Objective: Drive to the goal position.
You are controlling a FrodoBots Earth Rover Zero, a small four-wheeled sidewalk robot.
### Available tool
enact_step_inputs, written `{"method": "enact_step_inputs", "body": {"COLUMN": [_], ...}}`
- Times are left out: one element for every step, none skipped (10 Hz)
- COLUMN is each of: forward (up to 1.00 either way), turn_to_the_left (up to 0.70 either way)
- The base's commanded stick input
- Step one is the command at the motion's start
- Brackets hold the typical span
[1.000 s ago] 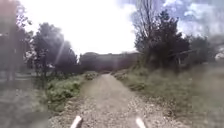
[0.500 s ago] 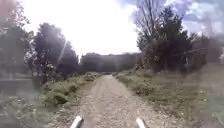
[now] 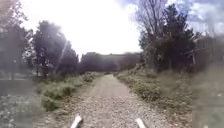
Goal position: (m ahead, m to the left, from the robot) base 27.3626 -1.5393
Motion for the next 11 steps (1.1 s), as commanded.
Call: {"method": "enact_step_inputs", "body": {"forward": [0.7, 0.7, 0.7, 0.7, 0.7, 0.7, 0.7, 0.7, 0.7, 0.7, 0.7], "turn_to_the_left": [0.0, 0.0, 0.0, 0.0, 0.0, 0.0, 0.0, 0.0, 0.0, 0.0, 0.0]}}
